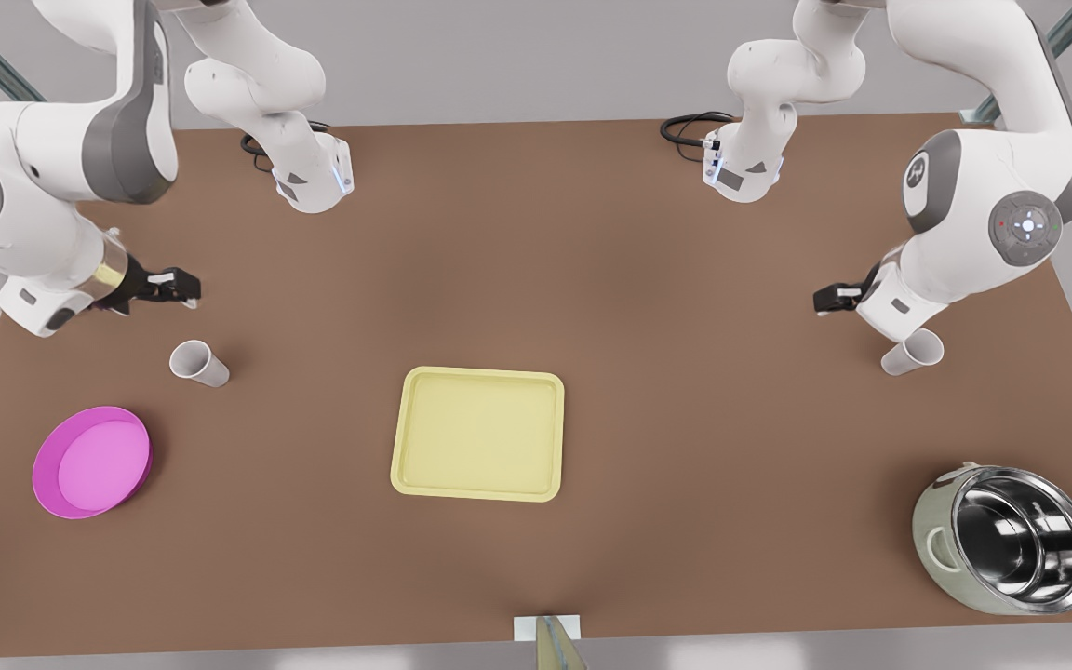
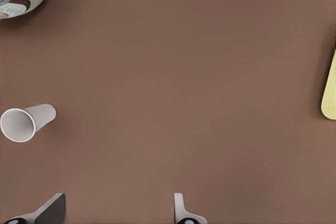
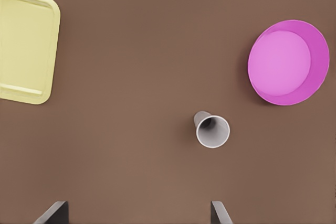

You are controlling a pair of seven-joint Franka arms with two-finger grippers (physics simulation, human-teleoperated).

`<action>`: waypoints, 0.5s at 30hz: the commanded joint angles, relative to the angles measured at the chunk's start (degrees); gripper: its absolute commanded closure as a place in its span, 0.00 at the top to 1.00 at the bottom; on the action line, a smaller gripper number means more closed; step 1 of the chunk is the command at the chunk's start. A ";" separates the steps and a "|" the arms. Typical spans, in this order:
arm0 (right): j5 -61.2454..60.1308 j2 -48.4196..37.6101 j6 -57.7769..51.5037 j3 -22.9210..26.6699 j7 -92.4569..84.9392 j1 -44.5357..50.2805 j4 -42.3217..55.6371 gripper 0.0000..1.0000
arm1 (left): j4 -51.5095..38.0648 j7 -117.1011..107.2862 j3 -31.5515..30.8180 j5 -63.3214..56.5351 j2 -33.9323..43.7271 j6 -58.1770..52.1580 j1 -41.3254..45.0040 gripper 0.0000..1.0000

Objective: Use both arms to respectively pick up the white IKEA cups from the middle-left and middle-right positions, then place the white IKEA cups onto the middle-middle tray, ensuring that the cups remain upright and do not tip over

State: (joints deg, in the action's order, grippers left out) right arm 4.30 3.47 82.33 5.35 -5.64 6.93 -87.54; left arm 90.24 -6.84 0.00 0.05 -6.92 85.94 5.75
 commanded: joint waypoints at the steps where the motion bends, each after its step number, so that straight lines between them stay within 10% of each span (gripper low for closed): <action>1: 0.01 -0.05 3.45 0.10 -4.12 0.36 -0.09 1.00 | 0.02 -0.98 0.00 -0.05 0.06 2.92 -0.04 1.00; 6: -0.08 11.64 11.70 0.27 -10.00 -9.66 -0.44 1.00 | 7.58 17.29 12.66 2.15 -2.84 14.42 -3.29 1.00; 15: -2.80 17.09 21.90 0.18 -15.46 -16.25 -5.28 1.00 | 15.84 32.77 14.24 4.26 -12.94 33.15 -18.58 1.00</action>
State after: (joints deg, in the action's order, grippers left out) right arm 2.60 20.56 98.59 5.55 -12.14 -9.18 -92.71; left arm 105.27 6.67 14.22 4.11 -19.77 110.33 -12.67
